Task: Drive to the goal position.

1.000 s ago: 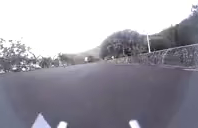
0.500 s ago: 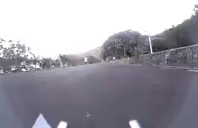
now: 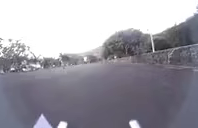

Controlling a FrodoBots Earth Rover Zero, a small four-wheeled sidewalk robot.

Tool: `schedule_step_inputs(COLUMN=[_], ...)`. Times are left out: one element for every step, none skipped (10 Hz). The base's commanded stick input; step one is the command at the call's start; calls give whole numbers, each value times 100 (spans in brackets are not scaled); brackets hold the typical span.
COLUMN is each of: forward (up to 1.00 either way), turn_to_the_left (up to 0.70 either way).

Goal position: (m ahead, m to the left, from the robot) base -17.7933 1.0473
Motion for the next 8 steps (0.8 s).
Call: schedule_step_inputs(forward=[70,70,70,70,70,70,70,70], turn_to_the_left=[-35,-35,-35,-35,-35,-35,-35,-35])
